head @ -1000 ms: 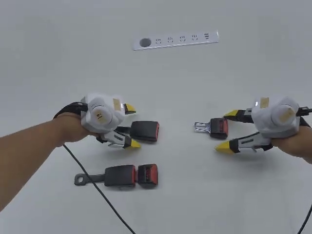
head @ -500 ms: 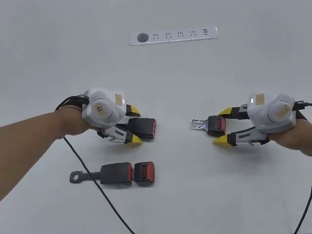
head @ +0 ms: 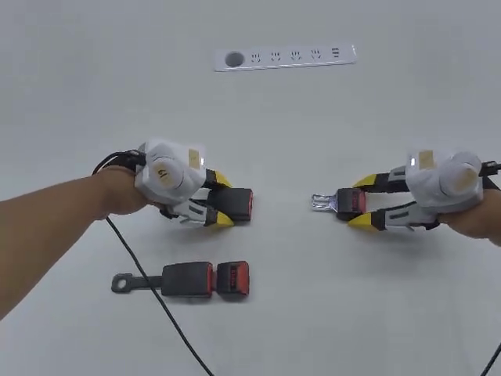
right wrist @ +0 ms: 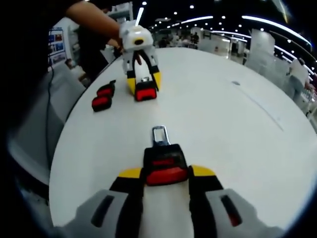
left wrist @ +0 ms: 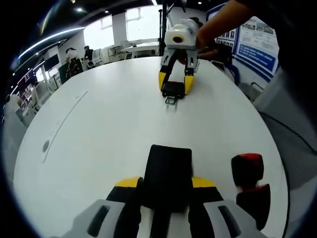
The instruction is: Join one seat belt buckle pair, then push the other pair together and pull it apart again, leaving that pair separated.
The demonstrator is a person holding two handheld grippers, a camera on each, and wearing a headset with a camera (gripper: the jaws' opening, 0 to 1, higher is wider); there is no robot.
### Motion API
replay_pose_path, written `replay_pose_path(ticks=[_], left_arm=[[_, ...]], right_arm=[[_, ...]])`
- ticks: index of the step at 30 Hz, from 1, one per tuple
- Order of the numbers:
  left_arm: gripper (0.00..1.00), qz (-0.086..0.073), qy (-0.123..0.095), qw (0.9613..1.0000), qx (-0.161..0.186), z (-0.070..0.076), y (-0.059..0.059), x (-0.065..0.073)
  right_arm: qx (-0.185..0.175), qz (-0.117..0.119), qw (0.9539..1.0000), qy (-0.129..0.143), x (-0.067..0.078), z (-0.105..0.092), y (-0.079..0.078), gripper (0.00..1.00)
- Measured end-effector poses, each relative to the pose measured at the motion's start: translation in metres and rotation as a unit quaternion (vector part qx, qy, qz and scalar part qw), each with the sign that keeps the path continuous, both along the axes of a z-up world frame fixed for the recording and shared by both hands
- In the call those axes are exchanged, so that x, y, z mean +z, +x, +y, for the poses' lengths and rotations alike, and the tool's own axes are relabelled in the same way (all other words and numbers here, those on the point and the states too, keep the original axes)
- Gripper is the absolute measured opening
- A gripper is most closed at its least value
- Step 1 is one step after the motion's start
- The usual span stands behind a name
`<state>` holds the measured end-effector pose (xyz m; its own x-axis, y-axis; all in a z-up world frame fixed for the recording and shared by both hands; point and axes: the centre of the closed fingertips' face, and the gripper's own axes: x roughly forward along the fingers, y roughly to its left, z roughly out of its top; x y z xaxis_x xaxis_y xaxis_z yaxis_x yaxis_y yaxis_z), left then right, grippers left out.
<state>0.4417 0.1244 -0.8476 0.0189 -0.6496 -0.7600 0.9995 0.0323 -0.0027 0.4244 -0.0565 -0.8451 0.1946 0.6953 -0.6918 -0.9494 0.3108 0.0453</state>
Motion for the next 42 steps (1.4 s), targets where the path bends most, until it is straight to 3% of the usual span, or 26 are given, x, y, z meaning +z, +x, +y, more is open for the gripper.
replay_pose_path(ticks=[8,22,42], left_arm=[[0.38,0.011,-0.027,0.9993,0.022,0.002,-0.002,0.000],[0.37,0.017,-0.032,0.9988,0.034,0.002,-0.002,0.000],[0.37,0.020,-0.023,0.9989,0.036,0.002,-0.002,0.000]], right_arm=[[0.007,0.002,0.9999,0.014,-0.001,0.000,0.000,0.35],[0.000,0.001,0.9996,0.029,-0.002,0.004,0.000,0.35],[0.010,0.004,0.9983,0.057,0.000,0.061,0.004,0.35]])
